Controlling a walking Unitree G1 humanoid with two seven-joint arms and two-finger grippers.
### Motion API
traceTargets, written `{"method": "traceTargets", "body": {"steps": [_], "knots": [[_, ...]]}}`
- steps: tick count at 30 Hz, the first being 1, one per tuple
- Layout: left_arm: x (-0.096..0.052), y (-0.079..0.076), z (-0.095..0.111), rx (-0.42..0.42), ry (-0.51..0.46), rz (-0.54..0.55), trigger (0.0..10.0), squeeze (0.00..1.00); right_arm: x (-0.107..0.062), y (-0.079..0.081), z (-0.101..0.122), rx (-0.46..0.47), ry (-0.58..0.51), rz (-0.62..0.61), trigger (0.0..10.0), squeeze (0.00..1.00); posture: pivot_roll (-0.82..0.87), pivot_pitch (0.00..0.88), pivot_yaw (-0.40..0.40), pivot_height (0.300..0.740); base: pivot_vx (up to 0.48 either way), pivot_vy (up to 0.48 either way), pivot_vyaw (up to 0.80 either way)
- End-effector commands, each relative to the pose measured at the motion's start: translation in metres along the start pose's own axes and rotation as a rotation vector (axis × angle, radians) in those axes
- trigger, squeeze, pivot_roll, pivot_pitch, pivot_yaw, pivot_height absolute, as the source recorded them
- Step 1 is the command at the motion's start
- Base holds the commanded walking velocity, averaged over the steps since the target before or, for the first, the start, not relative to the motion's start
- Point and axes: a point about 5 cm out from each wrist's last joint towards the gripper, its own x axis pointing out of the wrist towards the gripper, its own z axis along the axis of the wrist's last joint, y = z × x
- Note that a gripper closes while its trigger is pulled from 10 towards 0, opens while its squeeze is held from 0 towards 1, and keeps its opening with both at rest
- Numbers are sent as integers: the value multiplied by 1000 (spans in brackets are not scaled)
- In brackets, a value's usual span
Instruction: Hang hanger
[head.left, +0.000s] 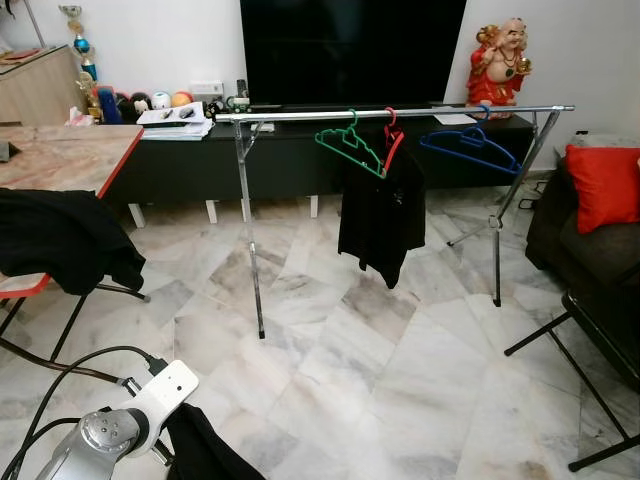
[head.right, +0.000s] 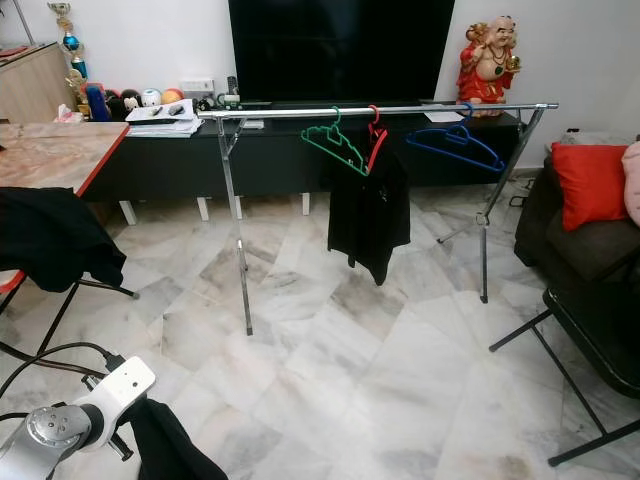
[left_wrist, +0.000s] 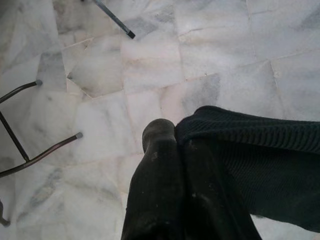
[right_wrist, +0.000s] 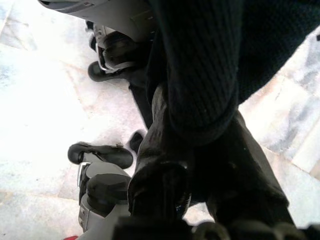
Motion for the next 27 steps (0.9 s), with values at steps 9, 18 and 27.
{"method": "traceTargets", "body": {"steps": [9,18,27], "knots": [[-5,15,2,8,-4,69,0,0,-222,-244,-164,-67,888,-570,0,0,79,0,0,740,0,0,0],[-12,2,30,-47,-180,-96,10000,1000,-205,-235,-161,-50,838,-527,0,0,83,102,-107,740,0,0,0],[-12,2,30,-47,-180,-96,10000,1000,-205,-235,-161,-50,838,-527,0,0,83,102,-107,740,0,0,0]]}}
